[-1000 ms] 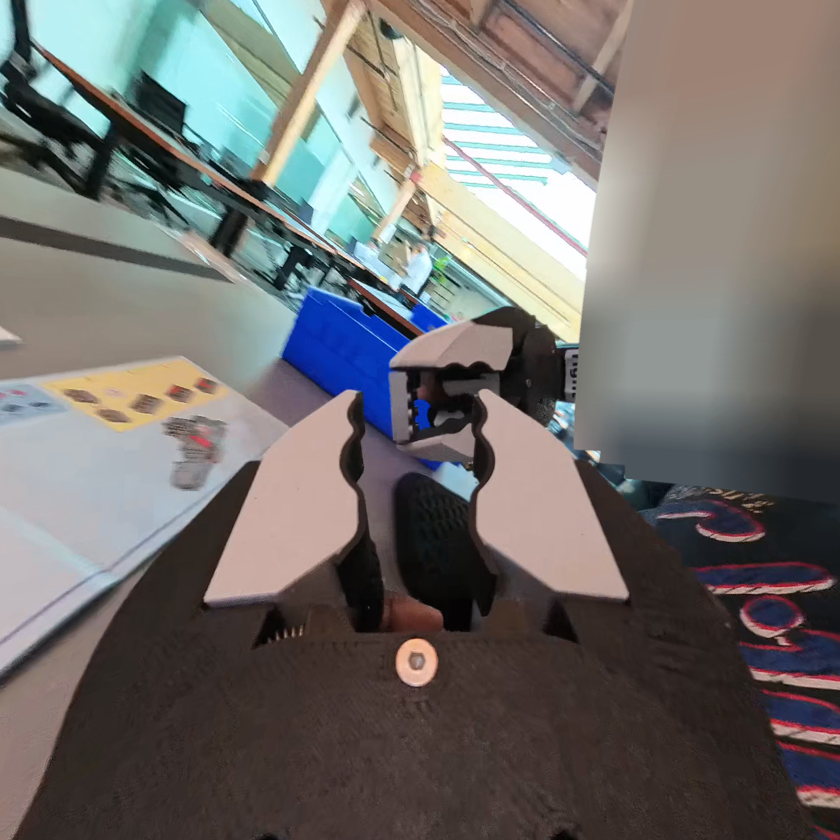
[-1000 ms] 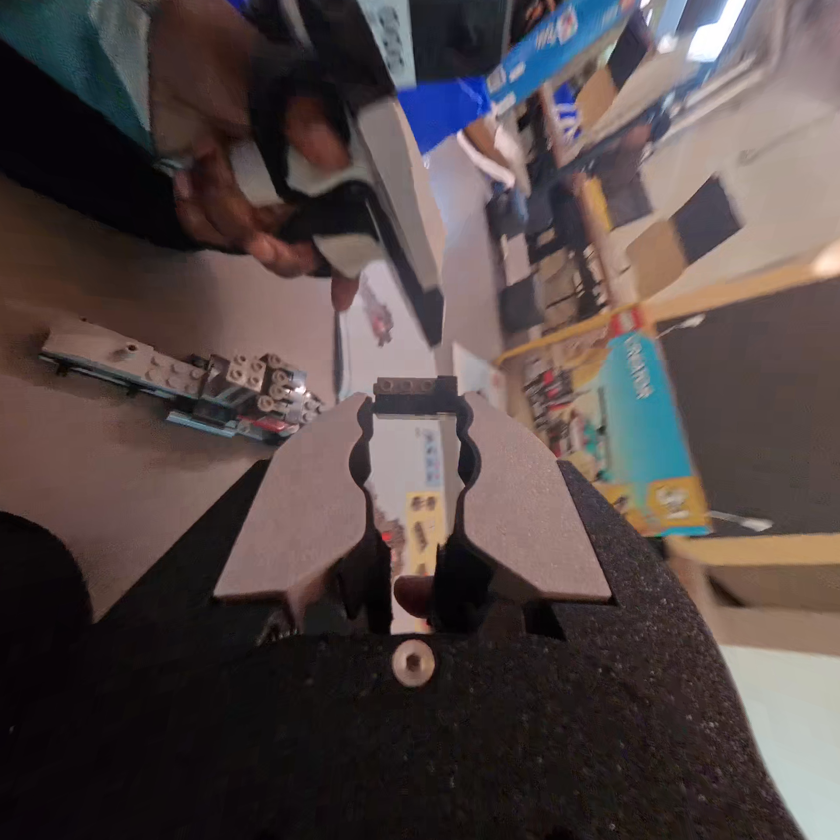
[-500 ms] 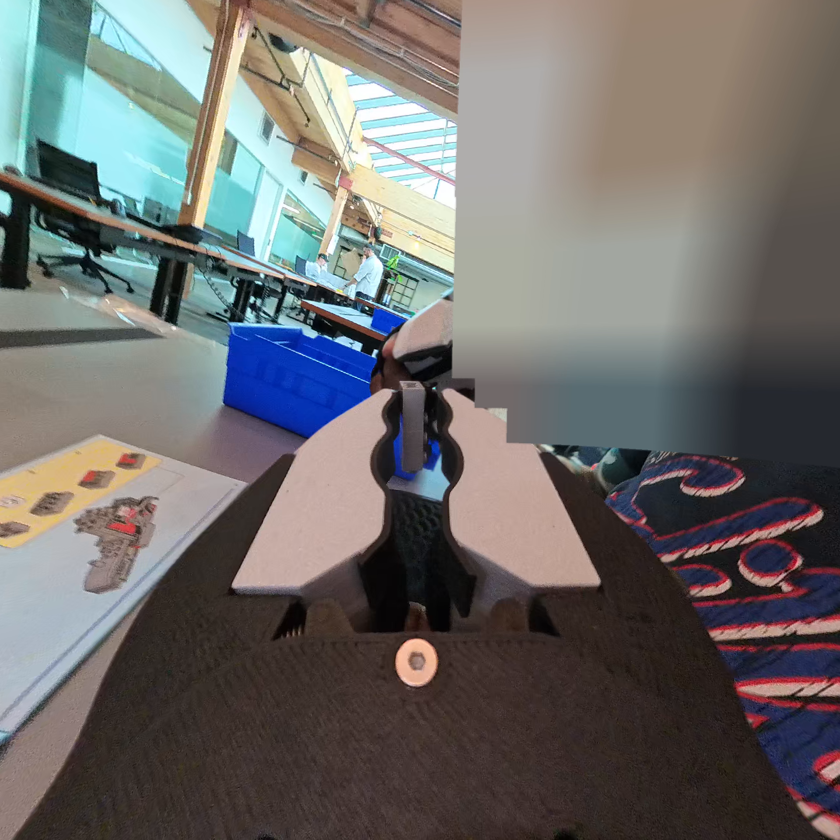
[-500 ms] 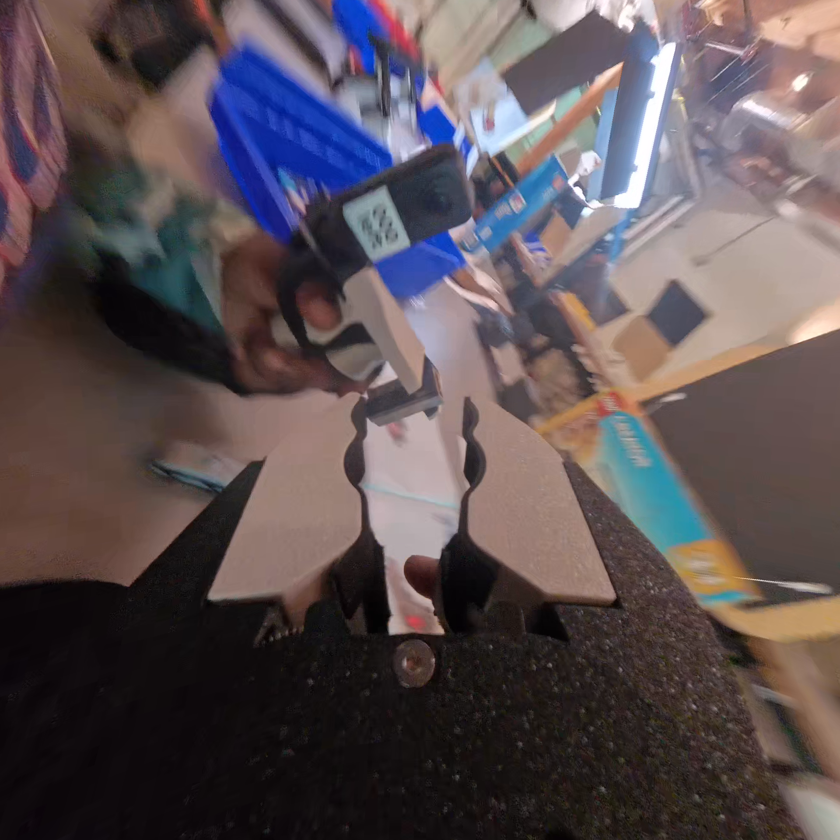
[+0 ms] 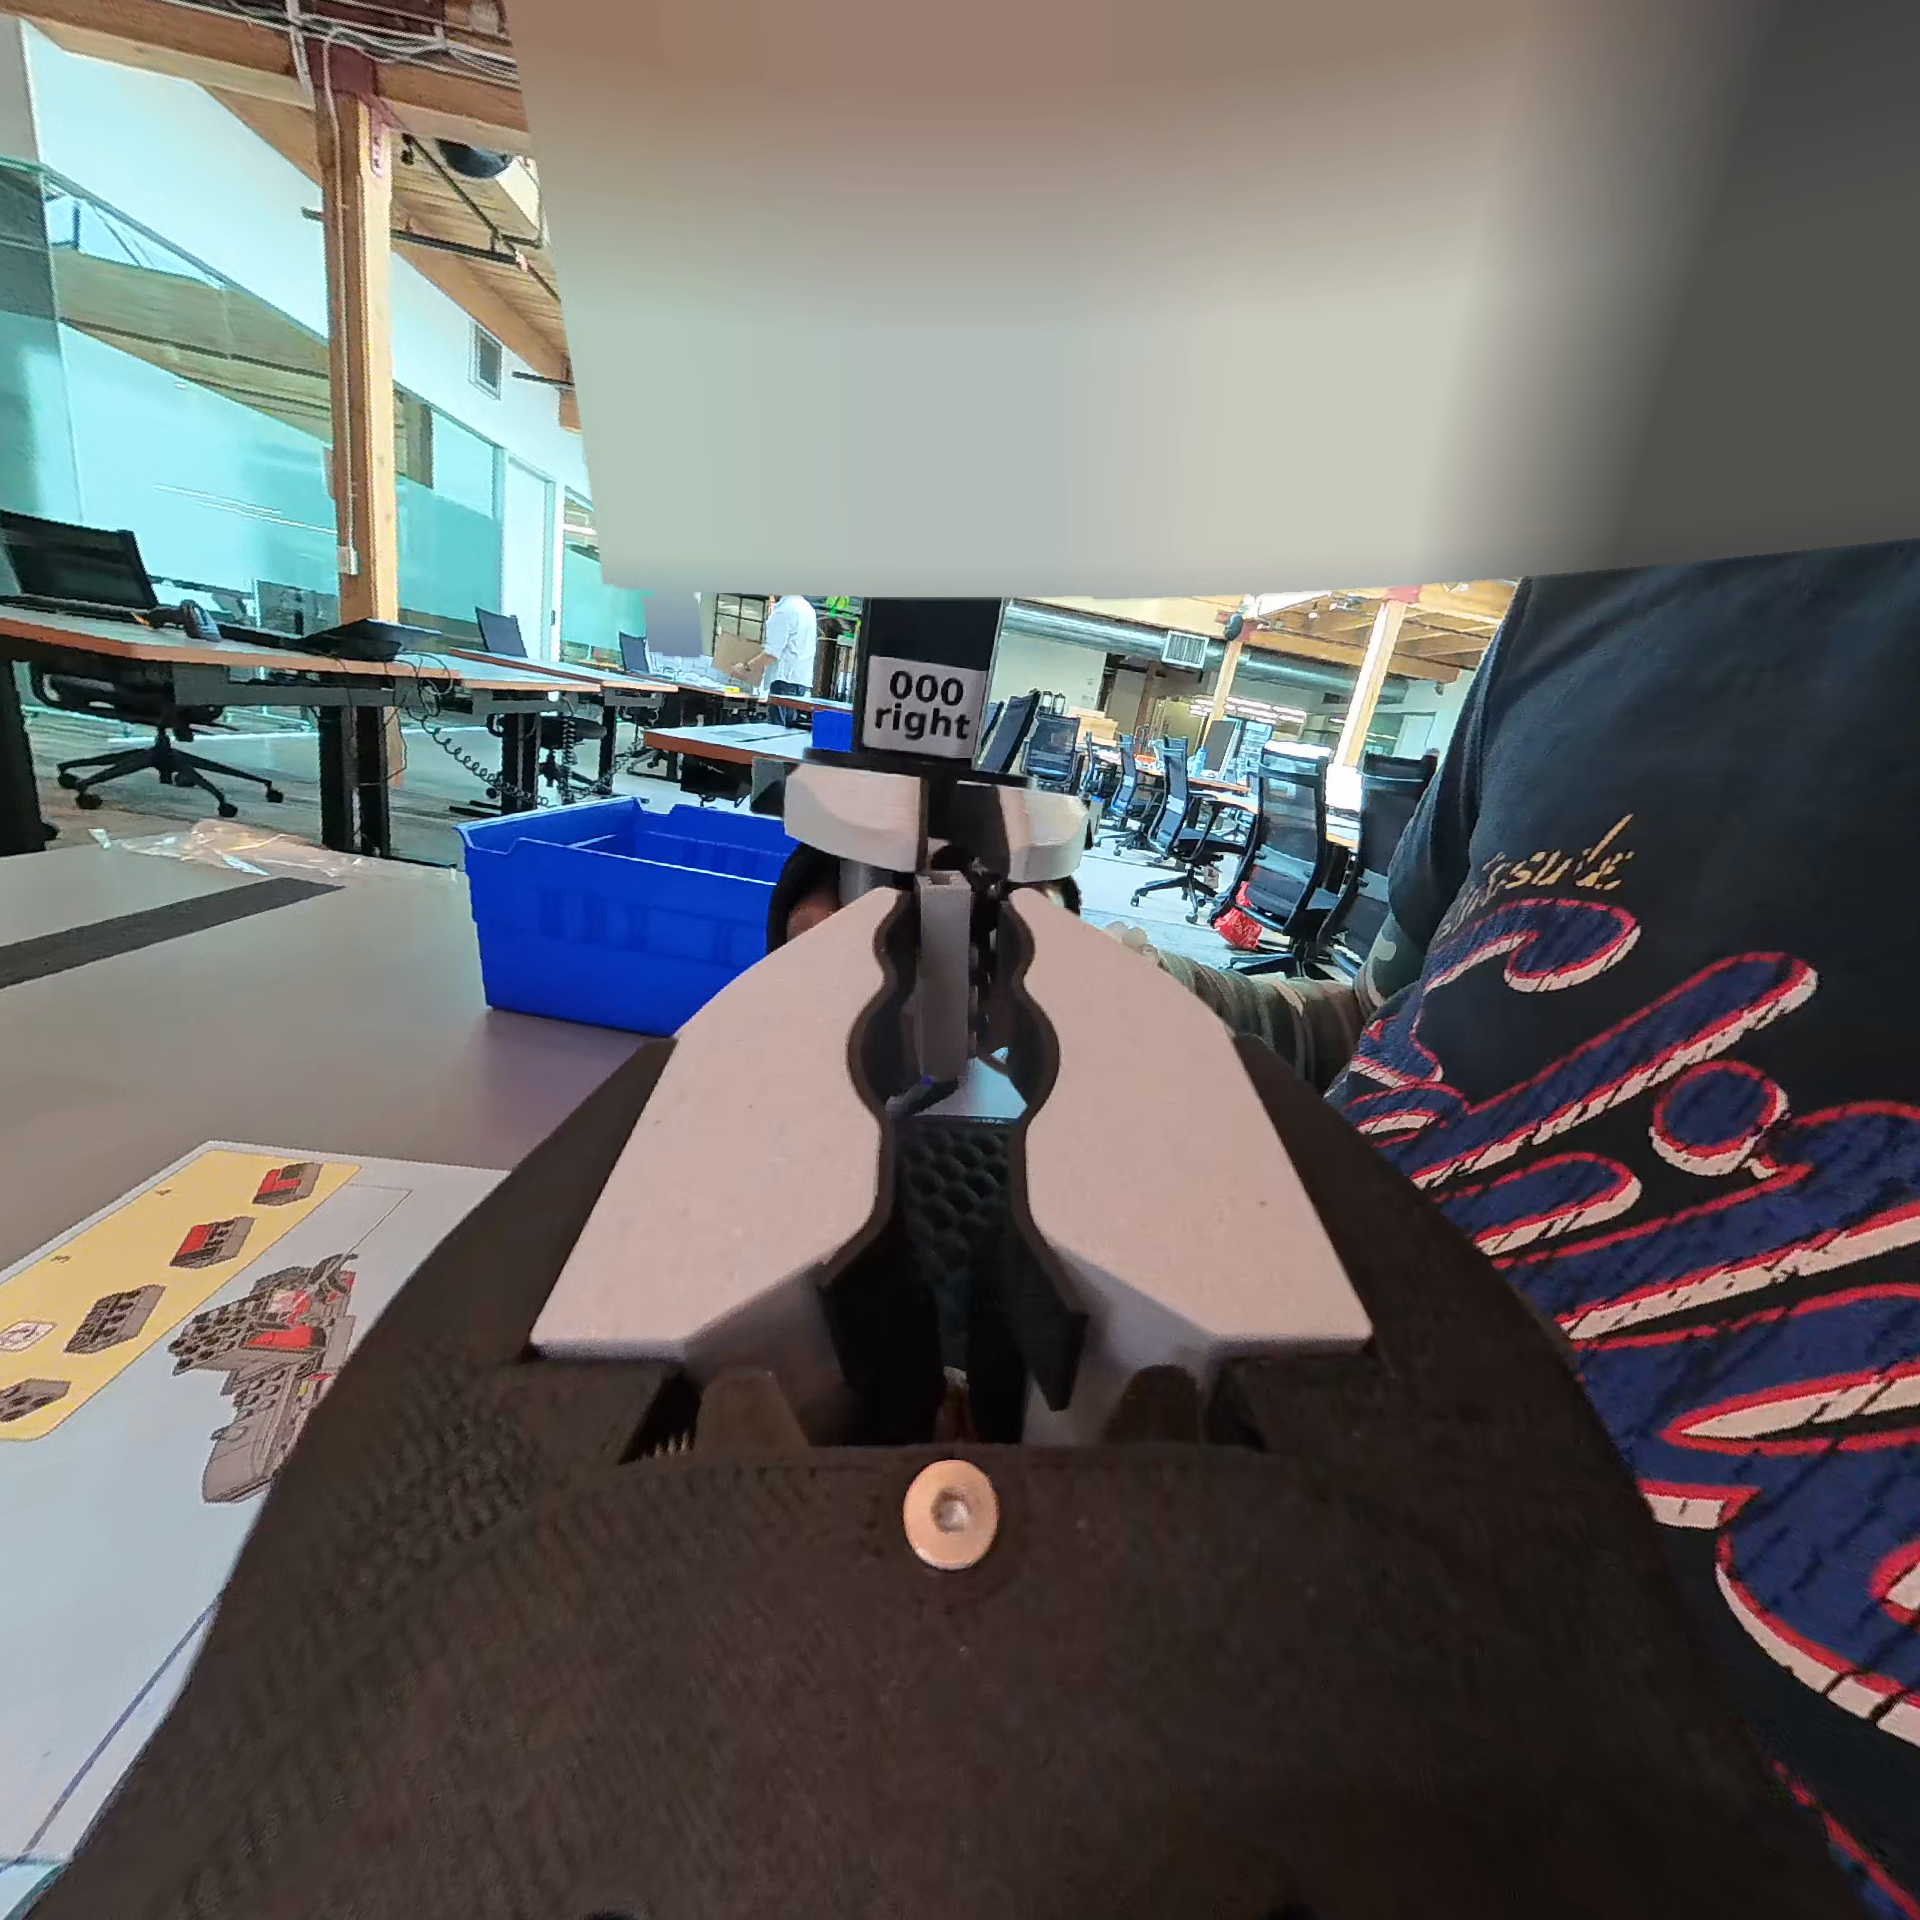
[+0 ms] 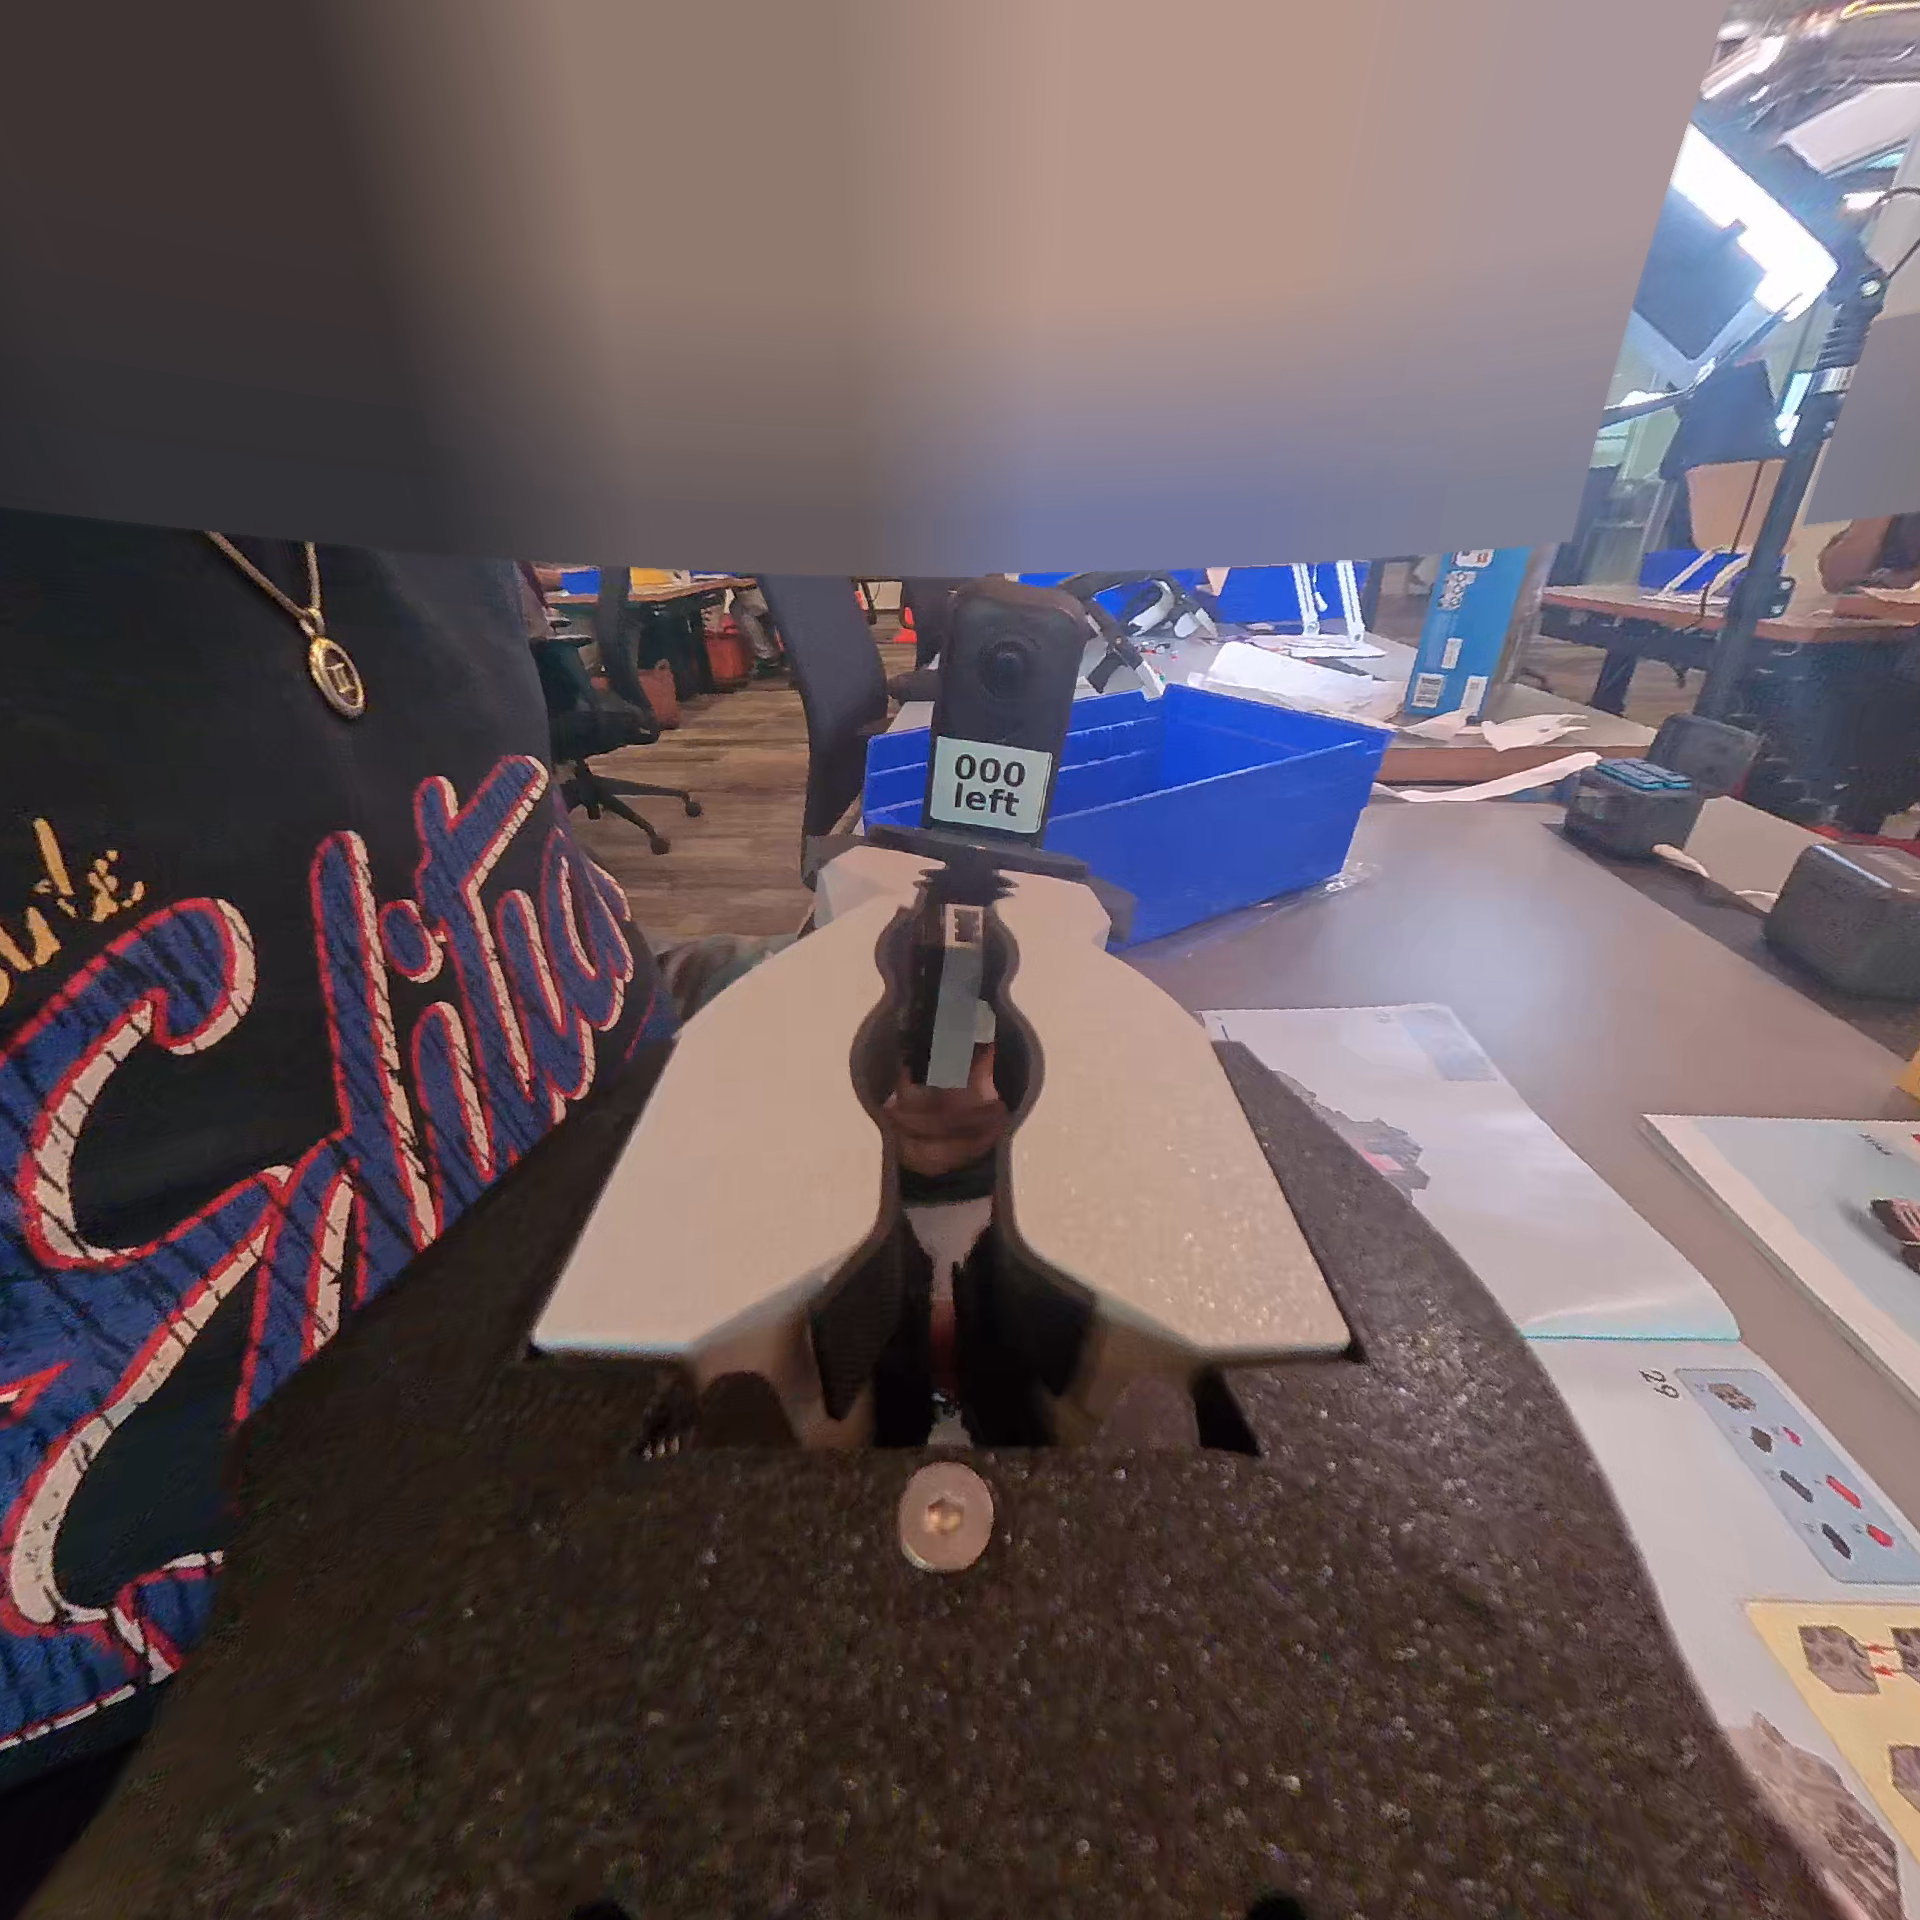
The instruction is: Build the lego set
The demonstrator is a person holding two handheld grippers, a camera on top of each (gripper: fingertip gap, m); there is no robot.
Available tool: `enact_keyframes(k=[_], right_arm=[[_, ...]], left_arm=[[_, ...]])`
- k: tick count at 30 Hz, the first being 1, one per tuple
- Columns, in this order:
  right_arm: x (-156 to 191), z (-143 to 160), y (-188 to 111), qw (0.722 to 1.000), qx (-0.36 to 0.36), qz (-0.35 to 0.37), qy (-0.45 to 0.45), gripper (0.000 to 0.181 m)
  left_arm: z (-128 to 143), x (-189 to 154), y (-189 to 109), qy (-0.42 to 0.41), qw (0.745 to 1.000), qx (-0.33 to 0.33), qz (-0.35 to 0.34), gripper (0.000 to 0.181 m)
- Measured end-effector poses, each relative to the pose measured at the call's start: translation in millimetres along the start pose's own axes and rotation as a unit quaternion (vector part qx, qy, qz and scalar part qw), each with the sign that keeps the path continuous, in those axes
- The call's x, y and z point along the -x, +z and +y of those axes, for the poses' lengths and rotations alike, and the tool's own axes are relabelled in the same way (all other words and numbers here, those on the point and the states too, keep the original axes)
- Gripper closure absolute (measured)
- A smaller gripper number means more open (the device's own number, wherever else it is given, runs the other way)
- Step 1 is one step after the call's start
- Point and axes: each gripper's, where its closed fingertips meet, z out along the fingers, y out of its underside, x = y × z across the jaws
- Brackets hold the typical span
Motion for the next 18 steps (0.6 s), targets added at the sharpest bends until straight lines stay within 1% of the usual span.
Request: enact_keyframes(k=[3,6,11,14,18], right_arm=[[2.2,-0.4,-0.2,1.0,-0.009,-0.008,0.002,0.17],[1.5,-1.3,-2.0,1.0,-0.011,-0.008,0.011,0.161],[2.8,-2.5,-3.9,0.999,-0.02,-0.015,0.031,0.163],[-1.0,3.9,-3.8,0.999,-0.007,-0.002,0.037,0.163],[-0.8,6.0,-3.1,0.999,-0.008,-0.005,0.051,0.162]], left_arm=[[-0.1,-1.9,0.6,-0.001,1.0,-0.007,0.004,0.167],[0.3,-5.8,2.8,-0.017,1.0,-0.011,0.02,0.167],[0.0,-1.7,2.3,-0.011,1.0,-0.016,0.006,0.166],[2.0,0.8,1.8,0.001,1.0,-0.01,-0.007,0.166],[4.4,1.7,3.3,0.012,1.0,0.0,-0.016,0.167]])
